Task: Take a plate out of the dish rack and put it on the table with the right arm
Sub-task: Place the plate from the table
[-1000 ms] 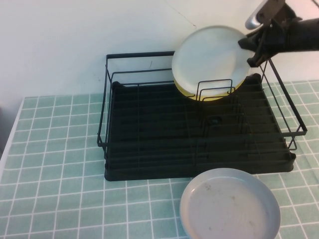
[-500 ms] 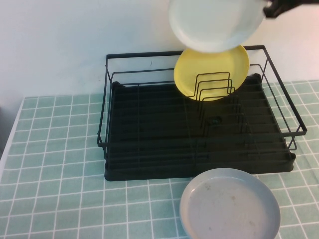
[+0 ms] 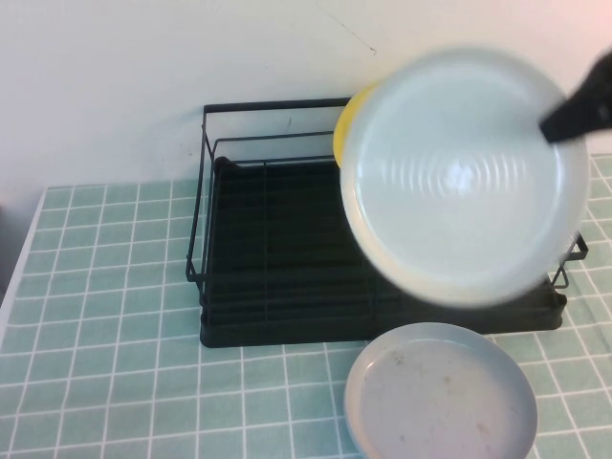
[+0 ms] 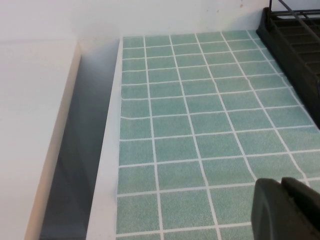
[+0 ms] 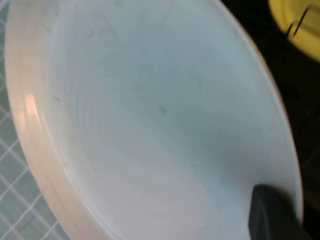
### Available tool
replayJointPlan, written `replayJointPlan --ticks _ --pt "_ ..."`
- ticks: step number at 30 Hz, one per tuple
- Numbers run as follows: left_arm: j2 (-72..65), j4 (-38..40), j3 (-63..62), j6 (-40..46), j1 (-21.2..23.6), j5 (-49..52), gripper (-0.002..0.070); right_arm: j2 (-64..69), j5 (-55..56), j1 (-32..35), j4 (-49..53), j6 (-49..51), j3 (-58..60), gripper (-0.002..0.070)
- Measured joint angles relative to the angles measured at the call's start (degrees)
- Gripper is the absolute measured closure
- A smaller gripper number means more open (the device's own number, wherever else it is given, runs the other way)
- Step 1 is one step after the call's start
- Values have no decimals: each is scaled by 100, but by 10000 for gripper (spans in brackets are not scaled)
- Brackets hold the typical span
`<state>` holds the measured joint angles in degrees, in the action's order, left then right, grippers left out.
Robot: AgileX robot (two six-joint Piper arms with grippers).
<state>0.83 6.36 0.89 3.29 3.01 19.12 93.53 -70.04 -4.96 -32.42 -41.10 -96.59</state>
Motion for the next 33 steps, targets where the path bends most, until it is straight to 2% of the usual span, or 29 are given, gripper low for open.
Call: replayJointPlan --ticks 8,14,19,26,33 --pt "0 0 0 0 0 0 678 -1297 628 0 104 68 2914 642" --pt "0 0 0 0 0 0 678 -1313 1389 0 79 81 4279 642" --pt "0 0 0 0 0 0 678 -971 1977 0 42 -69 4561 642" --pt "0 0 0 0 0 0 678 -346 2314 0 -547 -487 4561 636" --pt "0 0 0 0 0 0 678 58 2409 0 -621 -589 4449 542"
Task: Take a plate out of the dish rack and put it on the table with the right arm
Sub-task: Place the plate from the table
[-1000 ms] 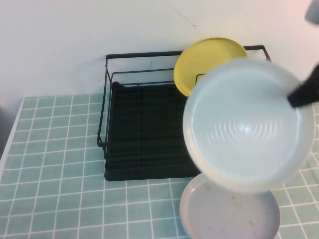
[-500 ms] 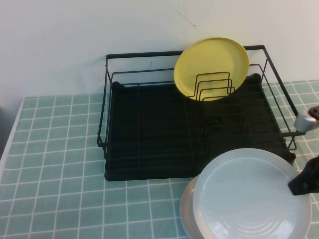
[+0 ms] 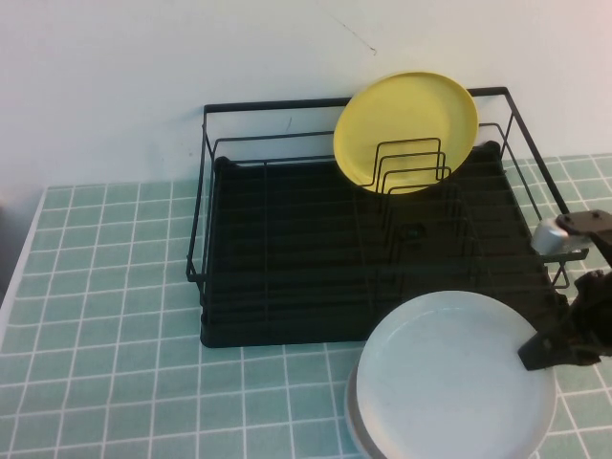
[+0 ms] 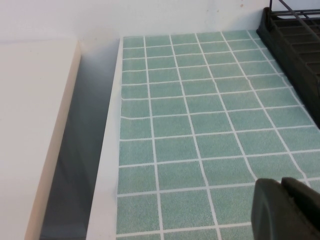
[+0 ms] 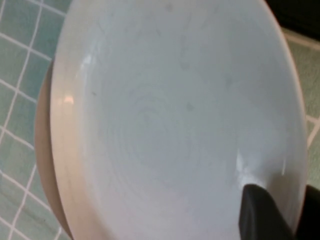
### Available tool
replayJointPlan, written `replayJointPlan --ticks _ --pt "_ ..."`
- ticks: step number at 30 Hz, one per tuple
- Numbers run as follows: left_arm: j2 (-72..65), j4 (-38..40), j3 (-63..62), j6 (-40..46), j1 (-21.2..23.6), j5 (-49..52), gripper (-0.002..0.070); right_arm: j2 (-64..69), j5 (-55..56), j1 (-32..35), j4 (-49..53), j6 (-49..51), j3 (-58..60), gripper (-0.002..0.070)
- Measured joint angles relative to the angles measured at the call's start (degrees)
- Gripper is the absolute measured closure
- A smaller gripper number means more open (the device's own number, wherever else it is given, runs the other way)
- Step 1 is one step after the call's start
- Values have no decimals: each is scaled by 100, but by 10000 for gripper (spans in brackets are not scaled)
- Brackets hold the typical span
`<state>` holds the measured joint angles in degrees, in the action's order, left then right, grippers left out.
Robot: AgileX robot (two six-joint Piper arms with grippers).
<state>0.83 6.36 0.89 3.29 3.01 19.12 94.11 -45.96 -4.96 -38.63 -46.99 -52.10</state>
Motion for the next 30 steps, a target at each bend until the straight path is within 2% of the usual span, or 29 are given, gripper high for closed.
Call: replayJointPlan --ticks 11,17,21,23,25,28,30 --pt "0 0 0 0 0 0 678 9 -642 0 -37 -32 -805 510" --pt "0 0 0 0 0 0 678 9 -670 0 -37 -32 -827 355" --pt "0 0 0 0 0 0 678 9 -639 0 -37 -32 -839 321" --pt "0 0 0 0 0 0 678 -29 -636 0 25 -16 -863 351" --pt "0 0 0 0 0 0 678 -179 -636 0 211 -9 -914 419" --pt "0 0 0 0 0 0 678 -573 -573 0 497 12 -979 573" --pt "0 0 0 0 0 0 678 -951 -523 0 685 12 -1007 631"
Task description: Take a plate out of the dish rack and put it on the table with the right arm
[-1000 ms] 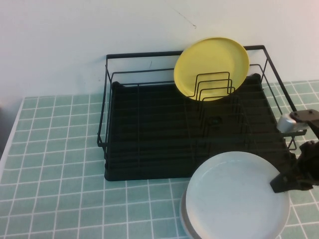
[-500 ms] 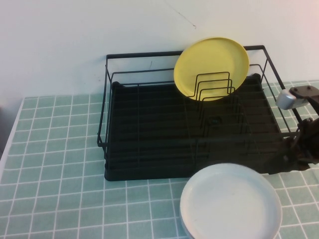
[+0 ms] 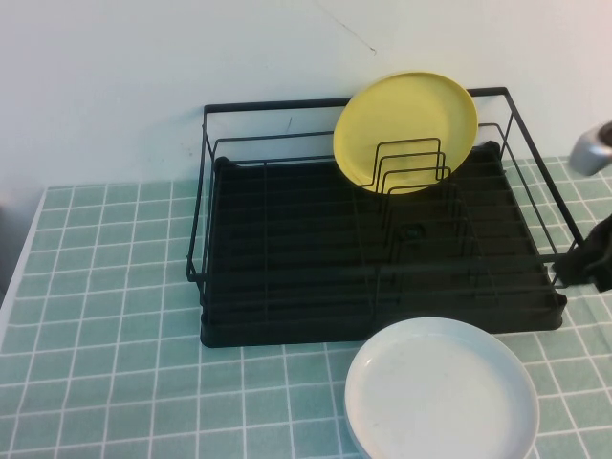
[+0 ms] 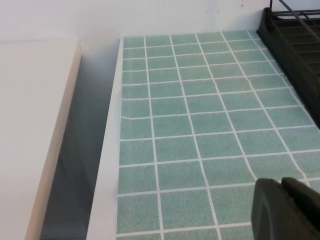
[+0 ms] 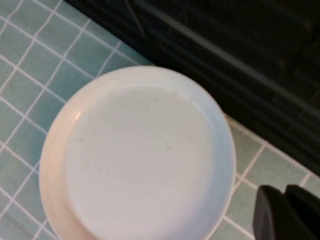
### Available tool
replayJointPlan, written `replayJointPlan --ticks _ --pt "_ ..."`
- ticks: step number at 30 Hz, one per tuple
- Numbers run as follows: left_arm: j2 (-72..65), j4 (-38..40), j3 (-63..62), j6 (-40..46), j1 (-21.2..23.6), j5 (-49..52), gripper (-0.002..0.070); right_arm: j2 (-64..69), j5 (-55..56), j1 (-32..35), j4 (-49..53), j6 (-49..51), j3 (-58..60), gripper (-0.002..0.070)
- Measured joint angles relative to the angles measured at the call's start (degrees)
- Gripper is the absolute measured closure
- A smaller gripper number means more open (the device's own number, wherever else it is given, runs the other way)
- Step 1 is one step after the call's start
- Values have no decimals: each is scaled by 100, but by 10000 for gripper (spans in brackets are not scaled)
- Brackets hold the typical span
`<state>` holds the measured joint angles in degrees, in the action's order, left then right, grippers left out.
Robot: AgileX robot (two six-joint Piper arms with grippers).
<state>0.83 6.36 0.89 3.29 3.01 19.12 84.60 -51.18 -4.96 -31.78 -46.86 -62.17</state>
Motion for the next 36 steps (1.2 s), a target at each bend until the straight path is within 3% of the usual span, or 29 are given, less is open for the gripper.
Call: replayJointPlan --ticks 7,12,21,32,36 --pt "0 0 0 0 0 0 678 -1791 562 0 164 0 251 668" --pt "0 0 0 0 0 0 678 -3461 1557 0 164 49 1227 670" --pt "0 0 0 0 0 0 678 -6046 2076 0 252 80 2884 675" --pt "0 0 0 0 0 0 678 -6958 2357 0 501 102 3581 676" --pt "0 0 0 0 0 0 678 -7016 3056 0 689 241 3872 676"
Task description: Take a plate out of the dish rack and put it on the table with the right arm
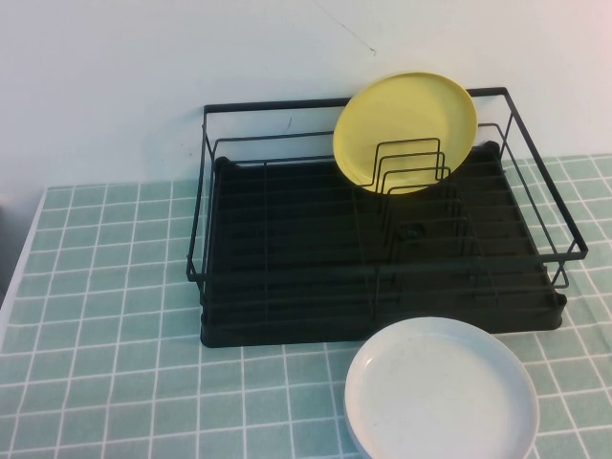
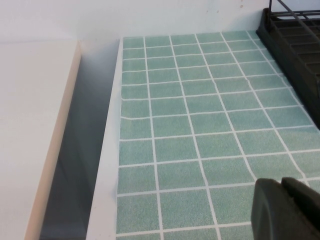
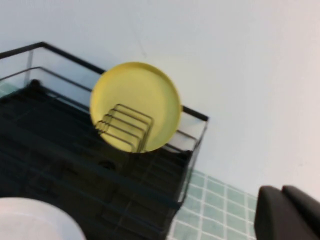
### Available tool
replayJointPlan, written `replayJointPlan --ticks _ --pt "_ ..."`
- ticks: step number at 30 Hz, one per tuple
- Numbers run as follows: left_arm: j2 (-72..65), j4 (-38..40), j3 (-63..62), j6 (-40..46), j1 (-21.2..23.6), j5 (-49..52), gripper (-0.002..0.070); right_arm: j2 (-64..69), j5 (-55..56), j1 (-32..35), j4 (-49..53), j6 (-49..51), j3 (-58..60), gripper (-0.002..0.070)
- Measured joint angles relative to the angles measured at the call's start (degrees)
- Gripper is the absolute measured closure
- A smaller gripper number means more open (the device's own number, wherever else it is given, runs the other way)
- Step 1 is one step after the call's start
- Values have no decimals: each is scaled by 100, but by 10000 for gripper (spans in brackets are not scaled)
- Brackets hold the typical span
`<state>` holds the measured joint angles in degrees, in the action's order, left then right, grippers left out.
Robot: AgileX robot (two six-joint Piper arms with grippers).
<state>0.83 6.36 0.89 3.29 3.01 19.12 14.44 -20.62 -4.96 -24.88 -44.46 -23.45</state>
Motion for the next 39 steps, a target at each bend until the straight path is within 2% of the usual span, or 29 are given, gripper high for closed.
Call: replayJointPlan --ticks 3,7,12,18,39 --pt "0 0 0 0 0 0 678 -332 646 169 832 866 444 676" --pt "0 0 0 0 0 0 678 -1074 905 505 1777 2340 1231 676" --pt "0 0 0 0 0 0 678 -1498 900 698 2039 2979 2255 676" --pt "0 0 0 0 0 0 678 -1508 151 711 2588 3731 2485 677" --pt "0 0 0 0 0 0 678 -1508 44 711 2764 4119 2463 677"
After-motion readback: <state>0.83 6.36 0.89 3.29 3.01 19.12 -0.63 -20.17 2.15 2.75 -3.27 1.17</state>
